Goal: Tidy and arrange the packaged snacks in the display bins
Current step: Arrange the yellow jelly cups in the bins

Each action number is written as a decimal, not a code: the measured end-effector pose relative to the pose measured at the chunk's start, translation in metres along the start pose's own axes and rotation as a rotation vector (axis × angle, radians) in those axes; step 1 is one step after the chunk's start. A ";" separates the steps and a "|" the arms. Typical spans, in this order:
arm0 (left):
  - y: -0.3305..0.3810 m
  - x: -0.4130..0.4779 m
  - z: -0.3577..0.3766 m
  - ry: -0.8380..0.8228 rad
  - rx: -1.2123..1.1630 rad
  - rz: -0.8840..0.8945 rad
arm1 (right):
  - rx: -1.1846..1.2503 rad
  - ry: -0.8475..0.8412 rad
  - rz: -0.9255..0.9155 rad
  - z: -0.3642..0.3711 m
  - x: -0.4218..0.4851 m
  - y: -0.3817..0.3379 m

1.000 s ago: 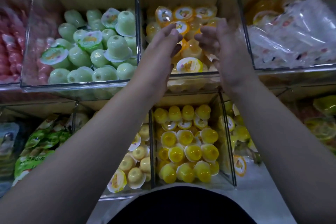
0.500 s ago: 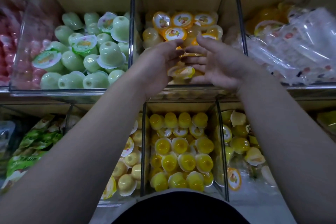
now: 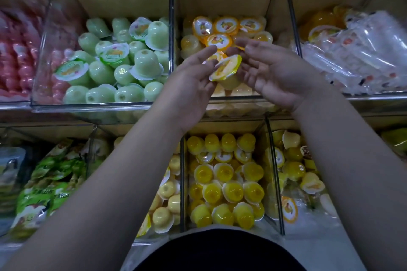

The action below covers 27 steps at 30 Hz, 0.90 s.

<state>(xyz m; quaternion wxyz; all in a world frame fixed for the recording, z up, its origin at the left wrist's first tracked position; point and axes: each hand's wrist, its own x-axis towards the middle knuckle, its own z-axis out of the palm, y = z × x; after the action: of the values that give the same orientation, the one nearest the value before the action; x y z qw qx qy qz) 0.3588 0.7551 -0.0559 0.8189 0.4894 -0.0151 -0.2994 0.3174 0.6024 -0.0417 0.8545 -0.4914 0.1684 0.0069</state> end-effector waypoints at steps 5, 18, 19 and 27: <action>0.012 -0.026 -0.019 0.043 -0.056 0.060 | -0.092 -0.009 -0.057 0.023 -0.011 0.010; 0.035 -0.075 -0.084 0.003 -0.053 0.085 | -0.227 -0.057 -0.062 0.082 -0.034 0.072; 0.035 -0.078 -0.090 0.004 -0.054 0.082 | -0.219 -0.059 -0.063 0.085 -0.036 0.078; 0.018 -0.093 -0.141 0.026 0.012 0.018 | -0.244 -0.007 -0.026 0.103 -0.046 0.131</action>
<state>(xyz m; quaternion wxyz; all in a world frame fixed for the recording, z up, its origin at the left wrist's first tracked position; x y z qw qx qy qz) 0.3354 0.9198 -0.0893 0.8188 0.4980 -0.0104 -0.2855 0.2799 0.7635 -0.0905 0.7889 -0.5940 0.1567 0.0181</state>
